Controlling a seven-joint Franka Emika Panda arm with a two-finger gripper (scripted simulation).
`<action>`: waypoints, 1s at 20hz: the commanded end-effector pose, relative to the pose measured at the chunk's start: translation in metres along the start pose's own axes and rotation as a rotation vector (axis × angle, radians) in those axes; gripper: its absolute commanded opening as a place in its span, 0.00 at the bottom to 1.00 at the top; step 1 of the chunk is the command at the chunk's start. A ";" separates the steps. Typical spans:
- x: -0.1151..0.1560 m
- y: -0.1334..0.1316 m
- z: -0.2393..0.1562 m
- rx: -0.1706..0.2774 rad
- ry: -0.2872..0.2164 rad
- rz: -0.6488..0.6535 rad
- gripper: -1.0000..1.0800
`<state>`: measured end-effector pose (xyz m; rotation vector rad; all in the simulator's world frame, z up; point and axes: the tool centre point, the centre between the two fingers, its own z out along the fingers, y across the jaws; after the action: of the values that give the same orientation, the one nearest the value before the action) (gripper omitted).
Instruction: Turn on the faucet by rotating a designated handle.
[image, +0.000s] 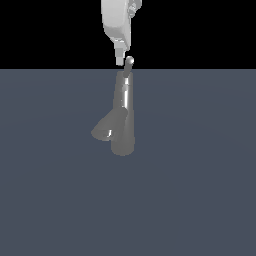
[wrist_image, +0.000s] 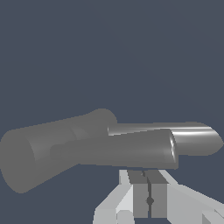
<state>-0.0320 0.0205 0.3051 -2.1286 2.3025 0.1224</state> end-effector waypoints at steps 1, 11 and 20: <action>0.035 0.001 0.001 -0.006 0.002 0.033 0.00; 0.049 -0.020 0.009 -0.004 0.001 0.011 0.00; 0.090 -0.044 0.019 -0.006 0.002 0.026 0.00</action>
<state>0.0030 -0.0457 0.2880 -2.1353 2.2933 0.1199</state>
